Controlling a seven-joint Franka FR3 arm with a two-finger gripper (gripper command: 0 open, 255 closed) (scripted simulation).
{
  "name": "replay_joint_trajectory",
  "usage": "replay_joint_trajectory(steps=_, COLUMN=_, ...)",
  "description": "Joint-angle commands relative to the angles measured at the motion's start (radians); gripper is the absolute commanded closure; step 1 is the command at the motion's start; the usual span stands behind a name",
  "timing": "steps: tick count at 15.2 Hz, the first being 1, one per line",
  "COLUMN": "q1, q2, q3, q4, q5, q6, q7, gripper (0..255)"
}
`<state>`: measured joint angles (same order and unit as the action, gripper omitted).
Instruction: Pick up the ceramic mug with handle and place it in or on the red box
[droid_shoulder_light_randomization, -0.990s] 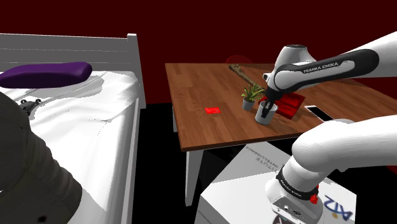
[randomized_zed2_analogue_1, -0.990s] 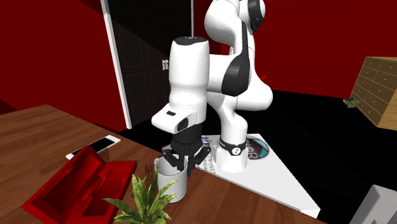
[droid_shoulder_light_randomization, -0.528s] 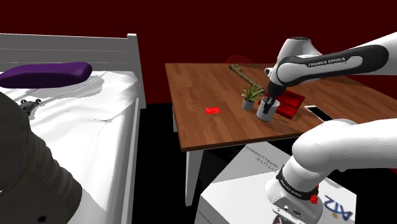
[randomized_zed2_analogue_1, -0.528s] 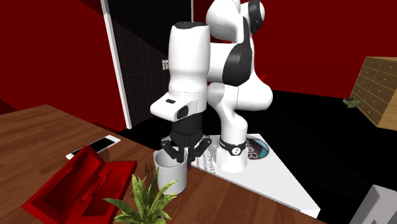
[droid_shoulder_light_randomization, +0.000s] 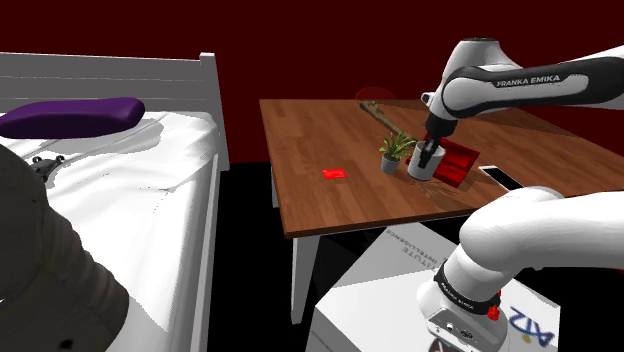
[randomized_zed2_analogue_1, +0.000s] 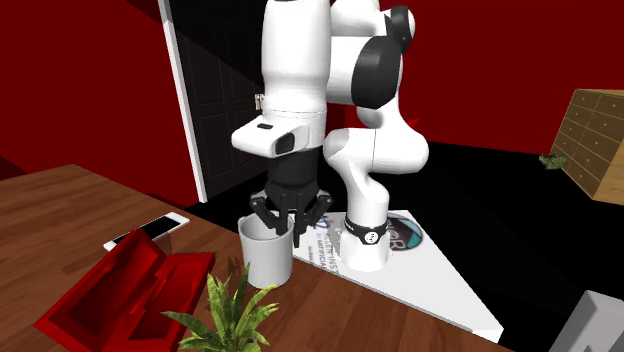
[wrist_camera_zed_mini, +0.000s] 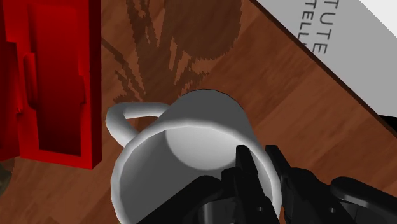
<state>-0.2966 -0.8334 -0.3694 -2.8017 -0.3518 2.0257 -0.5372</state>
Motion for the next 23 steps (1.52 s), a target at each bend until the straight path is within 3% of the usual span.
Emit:
replay_joint_trajectory(steps=1, q1=0.003, q2=-0.010, q3=0.008, q4=0.022, q5=0.008, q6=-0.032, q7=-0.003, gripper=255)
replay_joint_trajectory(steps=19, q1=0.028, q2=-0.038, q3=0.067, q4=0.238, q5=0.069, q6=-0.275, q7=-0.021, gripper=255)
replay_joint_trajectory(steps=23, q1=0.013, q2=0.050, q3=-0.028, q4=0.320, q5=0.025, q6=-0.250, q7=-0.113, gripper=255)
